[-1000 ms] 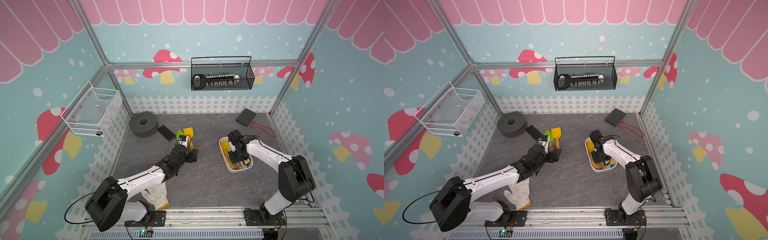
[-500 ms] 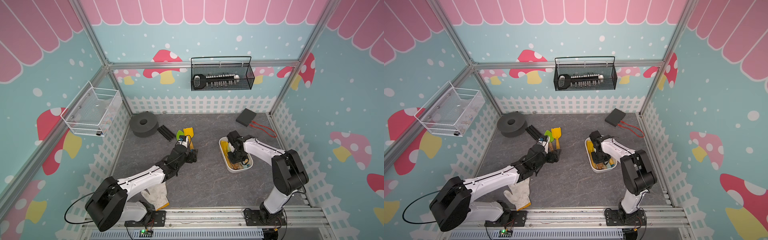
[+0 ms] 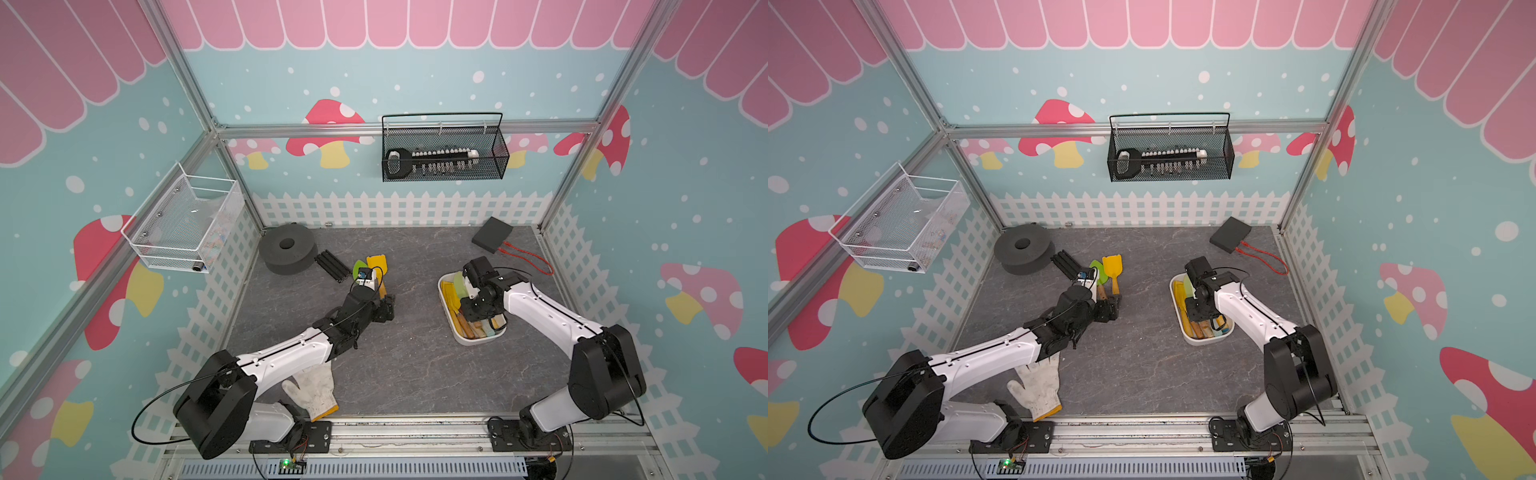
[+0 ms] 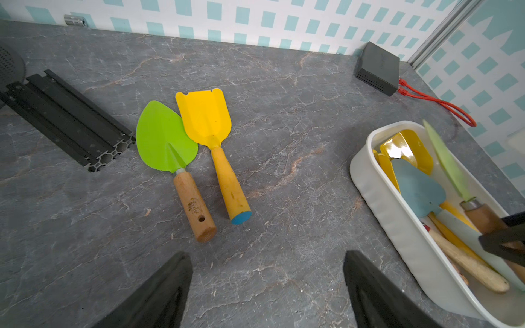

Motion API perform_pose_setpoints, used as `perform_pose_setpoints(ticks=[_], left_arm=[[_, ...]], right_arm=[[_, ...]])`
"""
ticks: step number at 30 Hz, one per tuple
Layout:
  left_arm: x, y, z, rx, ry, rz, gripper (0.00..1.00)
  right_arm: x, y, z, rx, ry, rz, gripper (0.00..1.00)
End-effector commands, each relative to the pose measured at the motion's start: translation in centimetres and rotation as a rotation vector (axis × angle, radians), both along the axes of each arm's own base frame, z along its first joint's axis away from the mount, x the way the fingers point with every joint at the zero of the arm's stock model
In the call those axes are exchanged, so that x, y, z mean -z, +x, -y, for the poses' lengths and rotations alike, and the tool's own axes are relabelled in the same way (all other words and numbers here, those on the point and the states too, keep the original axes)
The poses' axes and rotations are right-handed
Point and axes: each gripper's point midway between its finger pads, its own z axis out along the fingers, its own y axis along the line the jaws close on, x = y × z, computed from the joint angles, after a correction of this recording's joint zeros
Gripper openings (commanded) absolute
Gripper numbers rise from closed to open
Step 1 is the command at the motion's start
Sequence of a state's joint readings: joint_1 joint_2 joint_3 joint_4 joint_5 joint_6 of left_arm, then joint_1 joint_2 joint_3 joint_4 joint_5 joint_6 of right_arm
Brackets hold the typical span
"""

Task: Take the shovel out of the storage box
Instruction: Pick up the shovel from the storage box.

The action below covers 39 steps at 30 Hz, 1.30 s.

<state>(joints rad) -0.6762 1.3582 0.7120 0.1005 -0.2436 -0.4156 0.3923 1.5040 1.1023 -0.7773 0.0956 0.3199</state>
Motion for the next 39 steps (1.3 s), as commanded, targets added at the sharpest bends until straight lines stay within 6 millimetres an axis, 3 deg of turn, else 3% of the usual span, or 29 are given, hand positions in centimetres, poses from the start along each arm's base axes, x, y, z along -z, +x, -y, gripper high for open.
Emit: perform_pose_setpoints(ticks=[1,11,19,29,37,39], left_arm=[[-0.6,0.2,0.2,-0.015,0.003,0.007,0.87],[-0.4,0.3,-0.2,-0.024,0.030,0.020,0.88],[0.5,0.6,0.3,-0.005,0.055,-0.008,0.88],[0.7,0.5,0.5,-0.004,0.039,-0.017,0.88],[0.2,0.5,0.0,-0.023,0.042,-0.002,0.88],[0.1,0.5,-0.1,-0.027,0.044,0.001,0.88]], right_arm=[[-0.7,0.1,0.0,0.014,0.034,0.042,0.17],[-3.1,0.8,-2.7,-0.031,0.201,0.131,0.09],[-4.3,1.7,-7.1,-0.075,0.375,0.087,0.10],[-3.2,3.7,-12.7,-0.132,0.380,-0.004,0.12],[-2.6,6.8,-17.3,-0.138,0.400,-0.017,0.13],[-1.2,7.7,-18.3,-0.136,0.392,-0.045,0.13]])
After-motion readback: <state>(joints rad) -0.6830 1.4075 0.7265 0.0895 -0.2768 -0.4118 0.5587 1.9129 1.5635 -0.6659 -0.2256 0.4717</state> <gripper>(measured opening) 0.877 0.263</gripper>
